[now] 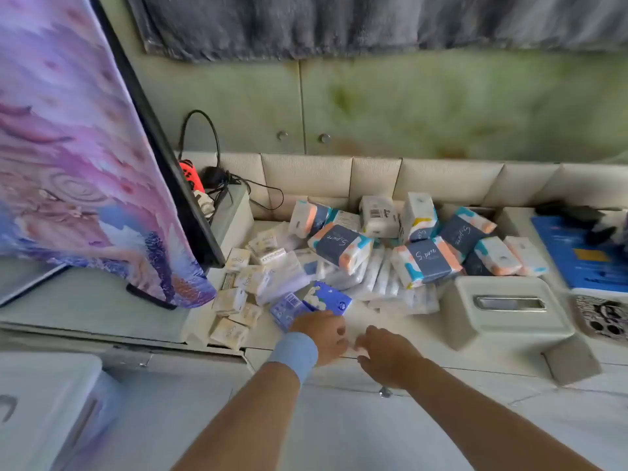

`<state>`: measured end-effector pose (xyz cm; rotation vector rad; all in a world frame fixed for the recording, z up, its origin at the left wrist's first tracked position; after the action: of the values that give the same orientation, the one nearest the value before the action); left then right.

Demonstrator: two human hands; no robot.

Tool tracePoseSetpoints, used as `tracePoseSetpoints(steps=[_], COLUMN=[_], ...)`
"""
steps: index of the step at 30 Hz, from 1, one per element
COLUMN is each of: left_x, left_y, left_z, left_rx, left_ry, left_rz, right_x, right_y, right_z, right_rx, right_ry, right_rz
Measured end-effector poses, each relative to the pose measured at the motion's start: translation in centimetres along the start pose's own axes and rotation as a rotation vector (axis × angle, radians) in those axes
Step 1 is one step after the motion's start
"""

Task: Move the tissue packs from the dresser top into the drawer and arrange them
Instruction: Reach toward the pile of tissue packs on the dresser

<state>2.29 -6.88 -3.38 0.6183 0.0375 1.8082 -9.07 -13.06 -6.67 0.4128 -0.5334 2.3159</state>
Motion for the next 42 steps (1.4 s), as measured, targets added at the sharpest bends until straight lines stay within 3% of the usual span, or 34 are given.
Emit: tracePoseSetpoints(steps=[6, 11, 17, 31, 37, 42], left_x=[2.2, 4.0, 6.9, 16.1, 16.0, 14.1], left_y=[0.1, 0.4, -0.2, 1.8, 2.6, 3.5], left_z=[-4.0, -6.7, -8.4, -13.4, -7.1, 0.1], left_rx=[-0.131, -0.234, -0.036, 0.109, 0.141, 0.027], left_ry=[0.123, 0.113, -0.150, -0.450, -0.145, 0.024], left_rz=[-0.091, -0.052, 0.133, 0.162, 0.090, 0.072], right_x=[2.3, 3.5, 6.1, 14.2, 14.7, 12.2], right_y=[-0.5, -0.6, -0.9, -3.1, -4.8, -4.5], right_z=[-2.6, -3.5, -4.9, -11.7, -5.4, 2.5], right_rx=[0.113, 0.119, -0.018, 0.107, 0.138, 0.021], right_ry=[0.167, 0.063, -0.071, -0.349, -0.119, 0.127], right_rz=[-0.046, -0.102, -0.110, -0.112, -0.022, -0.025])
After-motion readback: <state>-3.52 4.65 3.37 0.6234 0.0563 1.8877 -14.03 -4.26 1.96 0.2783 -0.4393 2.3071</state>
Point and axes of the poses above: each hand's wrist, its own x-axis away from the middle knuckle, its own z-axis out of the back of the hand, y = z × x, the point moved 8 cm from there along -x, towards the middle knuckle, and after that the axes turned 6 degrees about -z, right-handed, at the moved point
